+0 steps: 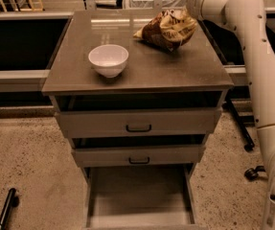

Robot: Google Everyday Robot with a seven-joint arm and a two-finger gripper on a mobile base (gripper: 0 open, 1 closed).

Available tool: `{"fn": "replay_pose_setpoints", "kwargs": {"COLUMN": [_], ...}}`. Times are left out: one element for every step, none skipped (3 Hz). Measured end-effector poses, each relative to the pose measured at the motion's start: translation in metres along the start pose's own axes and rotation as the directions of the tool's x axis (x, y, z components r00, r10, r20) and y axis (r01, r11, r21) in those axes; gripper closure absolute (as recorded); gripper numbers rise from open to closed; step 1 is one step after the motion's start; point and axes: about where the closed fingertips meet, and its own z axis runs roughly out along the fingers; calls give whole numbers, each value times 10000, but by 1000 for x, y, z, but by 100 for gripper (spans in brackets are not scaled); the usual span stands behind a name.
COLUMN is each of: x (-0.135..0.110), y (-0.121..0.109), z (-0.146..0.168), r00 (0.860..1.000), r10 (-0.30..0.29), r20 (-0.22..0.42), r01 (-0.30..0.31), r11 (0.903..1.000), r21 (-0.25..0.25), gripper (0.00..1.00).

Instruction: Pick brown chip bag from bottom drawer and place on counter

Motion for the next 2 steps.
{"fn": "replay_pose_setpoints", "kwargs": {"x": [4,13], "y": [-40,-78], "z": [-36,-84], "r00": [10000,9991], "r10": [-59,328], "r20": [7,-270], "r01": [59,-277], "r11": [9995,9851], "r21": [311,1698], "gripper": [0,0]}}
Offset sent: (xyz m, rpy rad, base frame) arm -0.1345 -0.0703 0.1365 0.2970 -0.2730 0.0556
